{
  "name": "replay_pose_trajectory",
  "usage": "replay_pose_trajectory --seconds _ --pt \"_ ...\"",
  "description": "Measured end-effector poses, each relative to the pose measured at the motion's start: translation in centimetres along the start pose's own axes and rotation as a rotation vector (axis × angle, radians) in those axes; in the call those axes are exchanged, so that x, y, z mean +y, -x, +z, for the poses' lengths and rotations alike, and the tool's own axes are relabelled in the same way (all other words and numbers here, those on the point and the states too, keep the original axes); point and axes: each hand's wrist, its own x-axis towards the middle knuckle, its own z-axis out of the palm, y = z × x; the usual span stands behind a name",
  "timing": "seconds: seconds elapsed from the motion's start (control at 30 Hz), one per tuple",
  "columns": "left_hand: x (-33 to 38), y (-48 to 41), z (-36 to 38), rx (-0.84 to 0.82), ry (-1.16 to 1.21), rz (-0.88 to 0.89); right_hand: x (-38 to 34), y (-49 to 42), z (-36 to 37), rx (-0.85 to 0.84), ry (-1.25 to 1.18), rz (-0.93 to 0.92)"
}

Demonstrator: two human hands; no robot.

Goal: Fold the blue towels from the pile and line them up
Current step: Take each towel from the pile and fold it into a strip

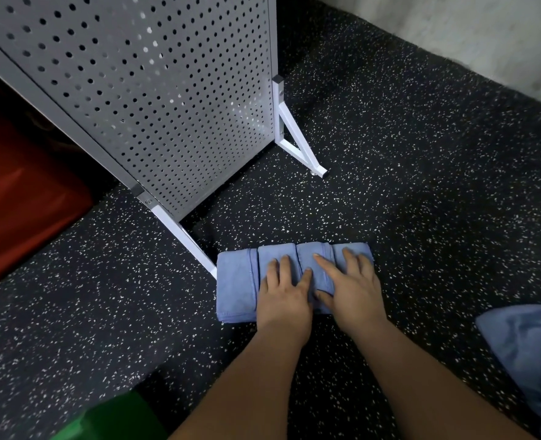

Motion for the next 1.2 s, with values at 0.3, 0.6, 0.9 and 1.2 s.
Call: replay_pose_trajectory --seconds 0.3,0.6,0.9,1.2 --pt "-0.3 1.5 -0.2 0.065 0.095 0.029 2.3 3.5 -2.5 0.022 -0.069 -0.085" --pt "5.9 4.5 -1.8 0.109 0.09 0.143 8.3 10.0 -6.6 -0.004 -0.018 0.029" --pt "15.5 8.5 0.3 -0.022 0.028 0.372 16.7 19.9 -8.4 -0.069 0.009 0.221" --pt "22.8 11.1 4.1 -0.117 -0.063 0.54 25.5 29.4 -5.8 -0.12 -0.07 0.465"
